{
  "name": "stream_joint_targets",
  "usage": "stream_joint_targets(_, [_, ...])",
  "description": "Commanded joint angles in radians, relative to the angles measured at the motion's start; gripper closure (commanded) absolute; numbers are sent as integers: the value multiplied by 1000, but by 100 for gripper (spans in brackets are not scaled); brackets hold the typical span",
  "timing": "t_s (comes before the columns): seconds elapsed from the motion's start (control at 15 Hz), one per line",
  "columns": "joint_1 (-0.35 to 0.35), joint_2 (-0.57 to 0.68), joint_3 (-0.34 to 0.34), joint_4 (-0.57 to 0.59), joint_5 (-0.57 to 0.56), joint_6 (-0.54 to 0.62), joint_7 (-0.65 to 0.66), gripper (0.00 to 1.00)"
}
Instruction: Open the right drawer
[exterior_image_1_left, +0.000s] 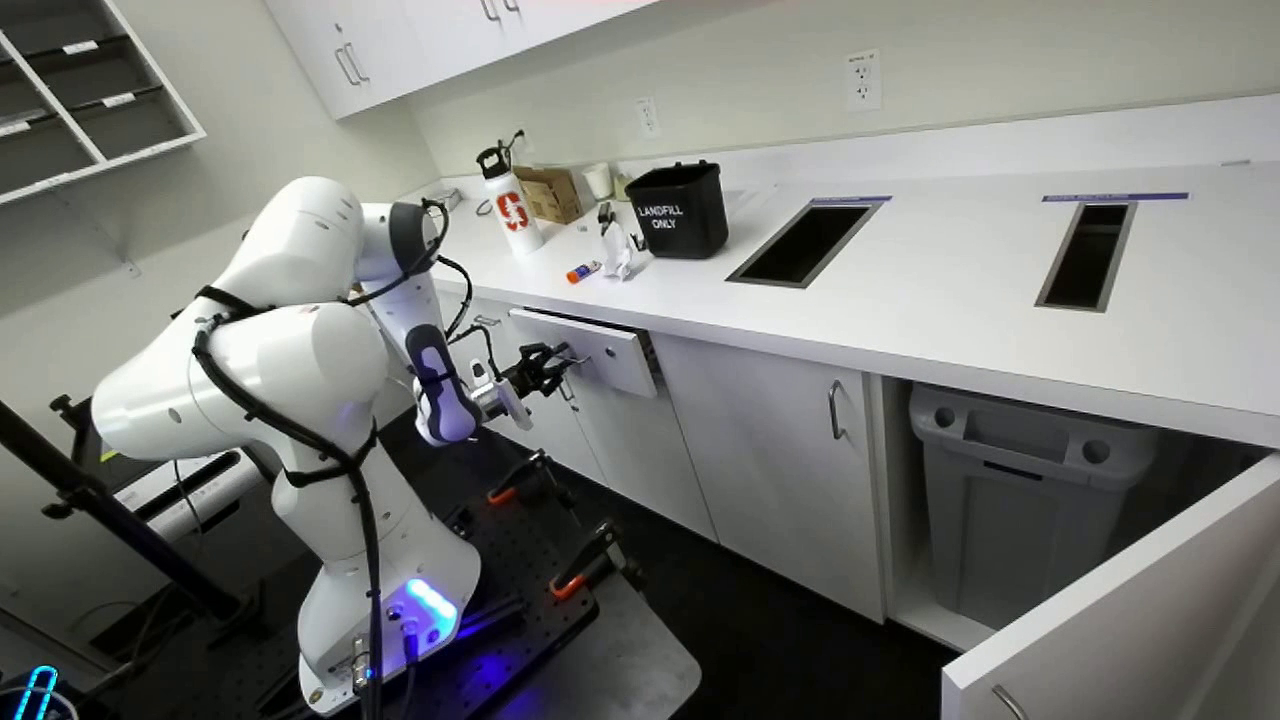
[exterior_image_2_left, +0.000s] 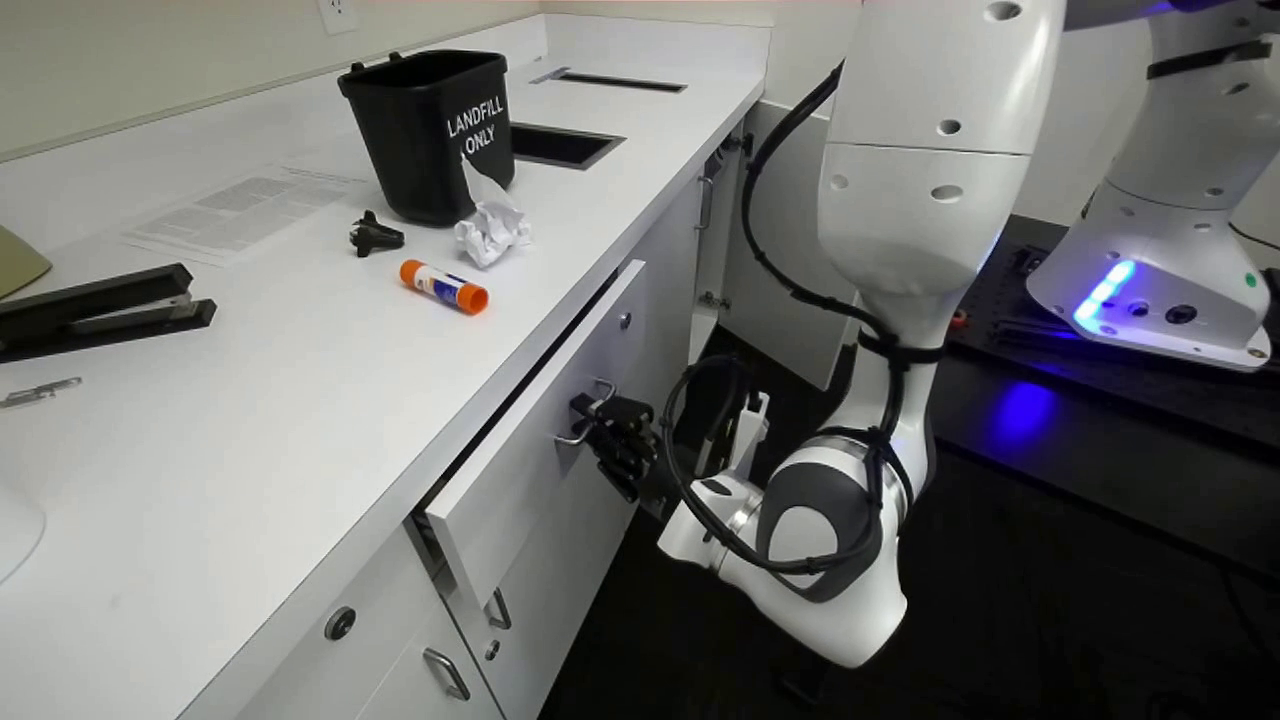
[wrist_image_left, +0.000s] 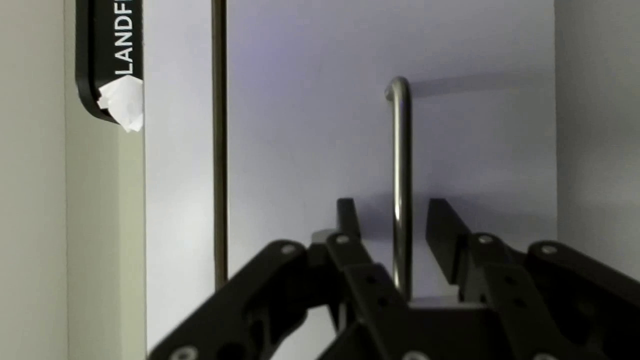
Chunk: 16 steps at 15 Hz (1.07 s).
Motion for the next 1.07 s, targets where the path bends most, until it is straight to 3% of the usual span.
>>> stream_joint_targets(0.0, [0, 30, 15, 38, -13, -40, -24, 89])
stream_joint_targets(0.13, [3, 30, 23, 41, -5, -45, -23, 100])
stream_joint_targets(0.53, [43, 42, 97, 21, 82, -150, -5, 98])
stream_joint_targets(1.0, [147, 79, 182, 53, 277, -304, 50, 98])
